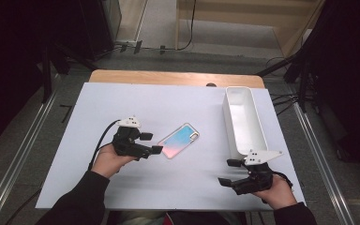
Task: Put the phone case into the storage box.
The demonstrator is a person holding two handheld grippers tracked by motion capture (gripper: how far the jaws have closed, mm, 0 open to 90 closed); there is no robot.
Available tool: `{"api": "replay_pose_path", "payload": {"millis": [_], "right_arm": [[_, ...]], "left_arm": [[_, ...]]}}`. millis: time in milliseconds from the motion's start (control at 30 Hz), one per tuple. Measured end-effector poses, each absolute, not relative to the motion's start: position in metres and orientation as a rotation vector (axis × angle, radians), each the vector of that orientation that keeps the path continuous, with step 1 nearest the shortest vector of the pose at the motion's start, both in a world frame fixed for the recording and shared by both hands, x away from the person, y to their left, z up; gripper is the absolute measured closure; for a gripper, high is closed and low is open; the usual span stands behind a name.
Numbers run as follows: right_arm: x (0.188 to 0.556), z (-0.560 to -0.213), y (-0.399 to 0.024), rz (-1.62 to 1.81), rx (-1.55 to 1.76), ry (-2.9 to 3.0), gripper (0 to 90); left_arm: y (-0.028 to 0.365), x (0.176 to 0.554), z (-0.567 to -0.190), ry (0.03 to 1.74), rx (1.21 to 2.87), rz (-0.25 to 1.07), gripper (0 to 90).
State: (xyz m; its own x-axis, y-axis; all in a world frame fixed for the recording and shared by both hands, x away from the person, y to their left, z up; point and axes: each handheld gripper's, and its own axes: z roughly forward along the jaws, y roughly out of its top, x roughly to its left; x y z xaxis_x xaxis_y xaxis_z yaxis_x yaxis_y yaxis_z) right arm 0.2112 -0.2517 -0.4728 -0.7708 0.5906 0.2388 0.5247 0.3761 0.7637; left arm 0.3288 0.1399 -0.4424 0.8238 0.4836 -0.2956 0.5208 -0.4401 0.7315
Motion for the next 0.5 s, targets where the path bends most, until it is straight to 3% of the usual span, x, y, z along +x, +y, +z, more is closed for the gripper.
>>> {"api": "replay_pose_path", "payload": {"millis": [500], "right_arm": [[0.211,-0.473,-0.251,1.367,1.03,2.548,20.1]], "left_arm": [[0.12,0.343,-0.443,0.752,2.109,-0.044,25.5]]}}
